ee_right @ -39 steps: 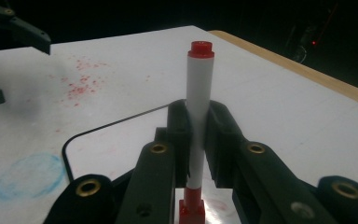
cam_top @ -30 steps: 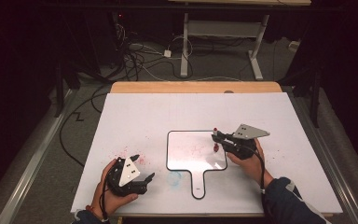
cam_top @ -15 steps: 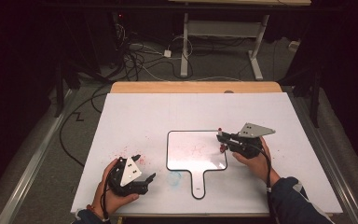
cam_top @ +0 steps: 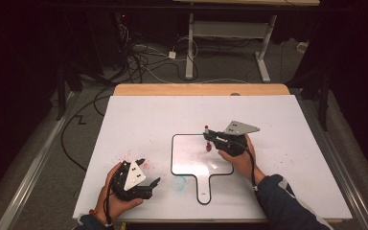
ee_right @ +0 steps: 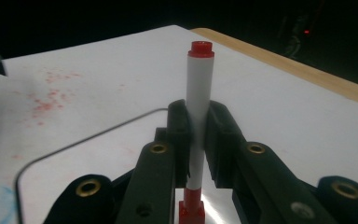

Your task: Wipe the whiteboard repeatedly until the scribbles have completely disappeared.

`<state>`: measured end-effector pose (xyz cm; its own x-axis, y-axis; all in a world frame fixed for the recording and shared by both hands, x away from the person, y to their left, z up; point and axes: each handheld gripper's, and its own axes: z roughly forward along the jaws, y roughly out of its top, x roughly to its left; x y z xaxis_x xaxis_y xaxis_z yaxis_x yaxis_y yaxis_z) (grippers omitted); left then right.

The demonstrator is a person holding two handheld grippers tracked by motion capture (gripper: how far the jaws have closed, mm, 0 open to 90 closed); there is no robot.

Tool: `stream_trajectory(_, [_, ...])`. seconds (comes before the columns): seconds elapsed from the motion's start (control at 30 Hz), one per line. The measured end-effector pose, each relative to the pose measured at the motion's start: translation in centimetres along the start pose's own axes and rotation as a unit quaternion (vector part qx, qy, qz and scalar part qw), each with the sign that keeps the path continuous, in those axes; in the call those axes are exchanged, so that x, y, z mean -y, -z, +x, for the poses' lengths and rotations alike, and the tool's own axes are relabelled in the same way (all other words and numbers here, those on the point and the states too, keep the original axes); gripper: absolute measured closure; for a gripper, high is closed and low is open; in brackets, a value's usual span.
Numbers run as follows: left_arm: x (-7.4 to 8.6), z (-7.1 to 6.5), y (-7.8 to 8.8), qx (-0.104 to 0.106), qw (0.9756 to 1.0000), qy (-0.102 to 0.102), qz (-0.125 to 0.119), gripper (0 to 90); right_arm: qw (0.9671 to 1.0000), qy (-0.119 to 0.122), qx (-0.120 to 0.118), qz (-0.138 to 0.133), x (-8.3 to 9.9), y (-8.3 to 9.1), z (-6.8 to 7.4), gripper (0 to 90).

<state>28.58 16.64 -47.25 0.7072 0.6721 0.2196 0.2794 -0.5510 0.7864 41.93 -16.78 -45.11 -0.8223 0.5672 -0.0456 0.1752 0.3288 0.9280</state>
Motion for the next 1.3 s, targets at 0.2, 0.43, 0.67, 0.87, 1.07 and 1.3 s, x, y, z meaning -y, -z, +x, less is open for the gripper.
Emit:
stream_trajectory(0.2, [0.1,0.0,0.2,-0.001,1.0000,0.003,-0.001,19.6,0.9993,0.028,-0.023,0.006,-0.4,-0.8,2.0,81.8])
stream_trajectory(0.43, [0.2,0.0,0.2,-0.002,1.0000,0.003,0.000,19.6,0.9997,0.012,0.017,0.008,0.2,0.8,-0.1,81.8])
stream_trajectory(0.67, [0.0,-0.1,0.1,0.000,1.0000,0.000,0.002,19.6,0.9994,0.034,-0.011,0.002,0.4,1.0,1.2,81.7])
stream_trajectory(0.87, [0.1,0.0,0.0,0.001,1.0000,0.001,0.002,19.6,0.9996,0.001,0.028,-0.007,0.7,1.3,-0.3,81.8])
stream_trajectory(1.07, [0.0,-0.1,0.0,0.001,1.0000,-0.002,0.001,19.6,0.9992,0.029,-0.025,-0.008,0.2,-0.3,2.7,81.8])
stream_trajectory(1.3, [0.1,0.0,0.1,0.001,1.0000,0.000,0.001,19.6,0.9990,0.025,0.038,0.001,0.3,0.3,0.1,81.8])
